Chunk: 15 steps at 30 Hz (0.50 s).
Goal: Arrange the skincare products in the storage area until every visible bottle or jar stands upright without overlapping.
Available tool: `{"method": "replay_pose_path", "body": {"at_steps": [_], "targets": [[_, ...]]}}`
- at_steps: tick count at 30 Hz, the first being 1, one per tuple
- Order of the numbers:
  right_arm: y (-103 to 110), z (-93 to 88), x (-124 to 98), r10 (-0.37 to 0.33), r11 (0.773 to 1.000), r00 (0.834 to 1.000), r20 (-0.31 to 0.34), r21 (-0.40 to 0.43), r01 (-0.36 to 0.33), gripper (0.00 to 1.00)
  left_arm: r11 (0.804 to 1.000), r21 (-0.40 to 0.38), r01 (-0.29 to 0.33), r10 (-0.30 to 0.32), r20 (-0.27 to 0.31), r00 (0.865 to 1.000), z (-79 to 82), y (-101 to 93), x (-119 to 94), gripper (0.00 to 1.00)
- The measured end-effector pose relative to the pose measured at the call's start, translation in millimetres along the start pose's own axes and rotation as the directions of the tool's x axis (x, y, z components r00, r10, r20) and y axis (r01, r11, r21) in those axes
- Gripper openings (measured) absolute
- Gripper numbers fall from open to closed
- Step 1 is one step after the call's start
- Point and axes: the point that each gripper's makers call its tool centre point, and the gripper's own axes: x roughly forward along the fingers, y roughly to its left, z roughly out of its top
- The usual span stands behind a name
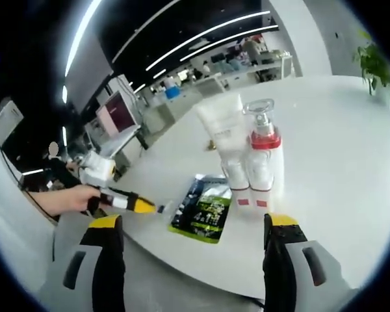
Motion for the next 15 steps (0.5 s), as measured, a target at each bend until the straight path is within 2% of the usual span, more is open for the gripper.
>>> {"method": "replay_pose_path", "body": {"at_steps": [3,4,6,8,10,11,15], "targets": [[0,0.0,0,-0.002,1.000,1.000,0.001,0.003,0.002,0.88,0.990,0.139,0.010,-0.016,0.043,0.999,10.8,-5.7,4,0.27],[0,-0.3,0,-0.002,1.000,1.000,-0.001,0.005,0.002,0.88,0.978,0.208,0.017,-0.030,0.059,0.998,15.0,-11.9,5,0.27],[0,-0.5,0,-0.002,1.000,1.000,-0.002,0.003,0.002,0.88,0.959,0.284,0.021,-0.045,0.081,0.996,20.1,-20.0,8,0.24],[0,-1.2,1,-0.002,1.000,1.000,-0.007,0.001,0.002,0.88,0.946,0.321,0.053,-0.072,0.048,0.996,15.9,-26.6,16,0.22],[0,-1.7,1,-0.002,1.000,1.000,-0.010,-0.001,0.002,0.88,0.940,0.339,0.044,-0.058,0.031,0.998,12.9,-24.8,22,0.23],[0,-1.6,1,-0.003,1.000,1.000,-0.010,0.000,0.003,0.88,0.929,0.369,0.039,-0.048,0.016,0.999,10.4,-21.8,25,0.24],[0,-1.1,1,-0.007,1.000,1.000,-0.007,0.001,0.007,0.87,0.918,0.395,0.027,-0.041,0.026,0.999,11.7,-18.8,28,0.27]]}}
